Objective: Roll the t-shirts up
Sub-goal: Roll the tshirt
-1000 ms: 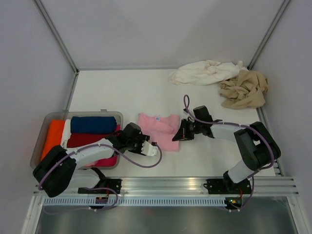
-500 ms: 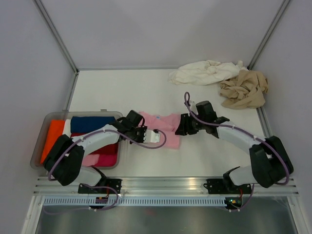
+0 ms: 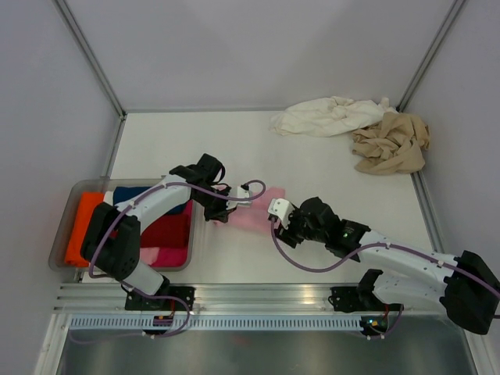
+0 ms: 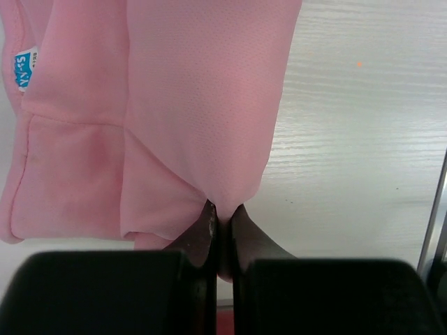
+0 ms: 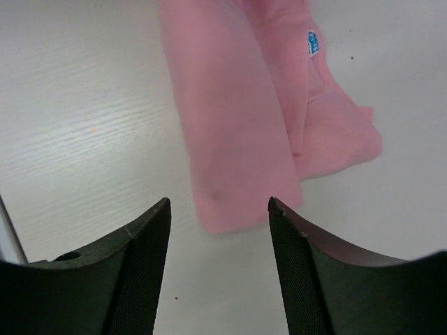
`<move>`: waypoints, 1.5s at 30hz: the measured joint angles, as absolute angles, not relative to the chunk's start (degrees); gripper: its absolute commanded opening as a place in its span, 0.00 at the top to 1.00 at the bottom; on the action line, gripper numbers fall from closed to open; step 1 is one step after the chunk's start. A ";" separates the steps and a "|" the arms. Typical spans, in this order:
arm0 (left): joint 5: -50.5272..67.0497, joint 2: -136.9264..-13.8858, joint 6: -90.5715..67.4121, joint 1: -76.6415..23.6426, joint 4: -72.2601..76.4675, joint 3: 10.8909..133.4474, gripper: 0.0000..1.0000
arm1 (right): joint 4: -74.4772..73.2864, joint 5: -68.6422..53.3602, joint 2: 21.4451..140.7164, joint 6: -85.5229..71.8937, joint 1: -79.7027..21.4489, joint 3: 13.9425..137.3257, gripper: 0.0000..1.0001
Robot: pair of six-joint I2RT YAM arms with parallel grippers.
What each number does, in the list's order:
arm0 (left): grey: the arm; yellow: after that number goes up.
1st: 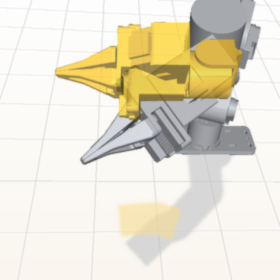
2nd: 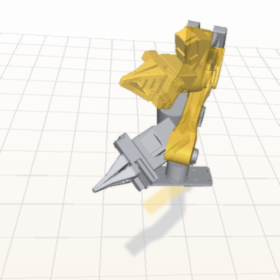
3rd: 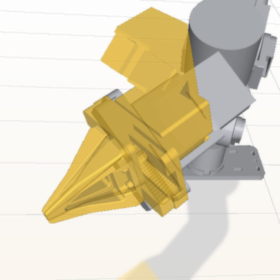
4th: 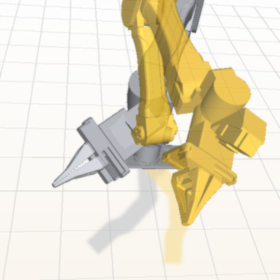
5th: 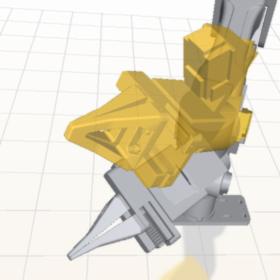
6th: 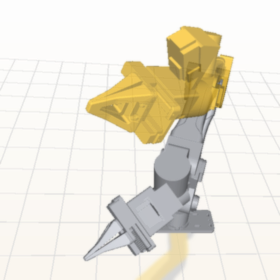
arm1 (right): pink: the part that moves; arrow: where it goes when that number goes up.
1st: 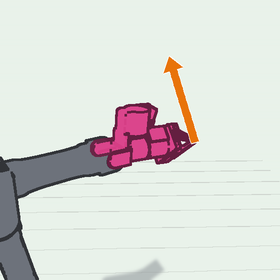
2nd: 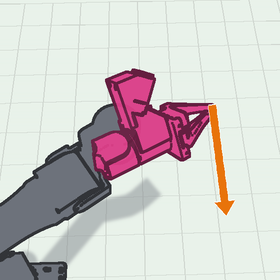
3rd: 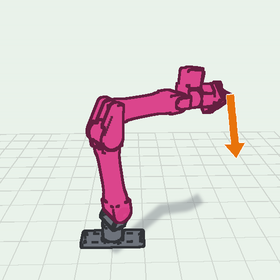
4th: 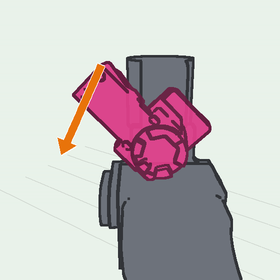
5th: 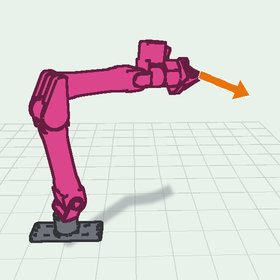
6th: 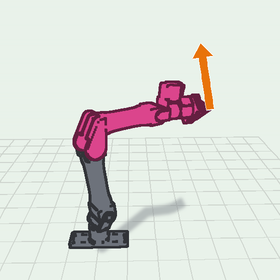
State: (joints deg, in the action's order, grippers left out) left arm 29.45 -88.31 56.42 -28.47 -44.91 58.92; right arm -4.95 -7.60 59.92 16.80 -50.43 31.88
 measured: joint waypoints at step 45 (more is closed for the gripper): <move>38.28 -90.06 59.46 -26.00 -64.69 63.29 0.30 | -12.60 -44.51 72.16 -9.80 -32.47 32.40 1.00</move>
State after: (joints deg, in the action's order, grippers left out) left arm 38.28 -90.06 59.46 -26.00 -64.69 63.29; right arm -12.60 -44.51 72.16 -9.80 -32.47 32.40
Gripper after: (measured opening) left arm 0.697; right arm 0.018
